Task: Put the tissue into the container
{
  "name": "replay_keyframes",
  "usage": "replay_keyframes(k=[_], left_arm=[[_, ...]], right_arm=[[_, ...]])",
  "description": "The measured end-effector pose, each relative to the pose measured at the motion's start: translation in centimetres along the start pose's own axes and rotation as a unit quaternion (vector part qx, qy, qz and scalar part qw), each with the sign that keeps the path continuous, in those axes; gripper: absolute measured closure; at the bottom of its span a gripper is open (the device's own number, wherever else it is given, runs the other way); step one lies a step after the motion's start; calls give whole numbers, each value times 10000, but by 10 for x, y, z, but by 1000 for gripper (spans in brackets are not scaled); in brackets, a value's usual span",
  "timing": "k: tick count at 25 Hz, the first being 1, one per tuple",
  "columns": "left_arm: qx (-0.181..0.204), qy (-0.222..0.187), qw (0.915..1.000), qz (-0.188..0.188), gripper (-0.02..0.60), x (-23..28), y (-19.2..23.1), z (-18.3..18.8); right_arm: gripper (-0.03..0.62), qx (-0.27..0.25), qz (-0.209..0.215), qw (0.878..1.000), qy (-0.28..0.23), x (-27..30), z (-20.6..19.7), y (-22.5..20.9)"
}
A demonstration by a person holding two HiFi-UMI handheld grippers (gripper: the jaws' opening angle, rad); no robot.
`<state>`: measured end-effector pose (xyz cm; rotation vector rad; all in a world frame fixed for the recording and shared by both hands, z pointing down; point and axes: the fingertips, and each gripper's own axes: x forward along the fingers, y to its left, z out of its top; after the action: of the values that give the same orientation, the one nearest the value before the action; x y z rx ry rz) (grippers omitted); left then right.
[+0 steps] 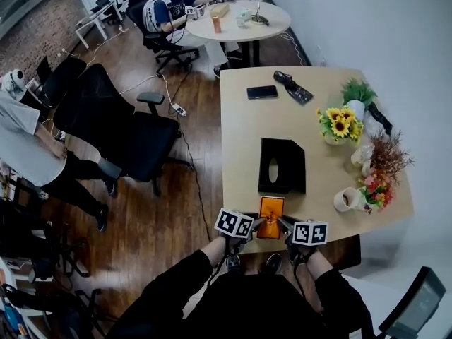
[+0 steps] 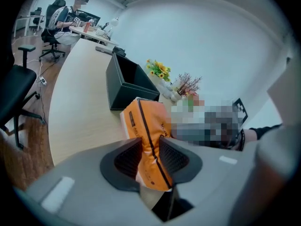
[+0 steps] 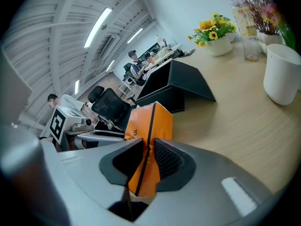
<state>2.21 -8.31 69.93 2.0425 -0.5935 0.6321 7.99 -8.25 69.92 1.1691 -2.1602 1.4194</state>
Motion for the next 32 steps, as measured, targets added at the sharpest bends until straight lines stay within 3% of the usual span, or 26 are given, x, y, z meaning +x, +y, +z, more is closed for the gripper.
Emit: replay_keyframes(k=[4, 9, 16, 24, 32], left_arm=[[171, -100, 9998, -31, 485, -16, -15, -1], [697, -672, 9953, 97, 486, -48, -43, 2], [974, -1122, 9889, 9, 486, -91, -83, 2], [1418, -1670, 9757, 53, 486, -130, -115, 31], [1639, -1906, 9679, -43, 486, -149, -131, 59]], right_arm=[[514, -123, -14, 9999, -98, -16, -2, 15], [516, -399, 85, 9978, -523, -46, -1, 44], [517, -891, 225, 9912, -954, -87, 2, 89], [520, -1351, 323, 9789, -1497, -123, 32, 129], [522, -1391, 429, 9731, -1785, -143, 61, 148]])
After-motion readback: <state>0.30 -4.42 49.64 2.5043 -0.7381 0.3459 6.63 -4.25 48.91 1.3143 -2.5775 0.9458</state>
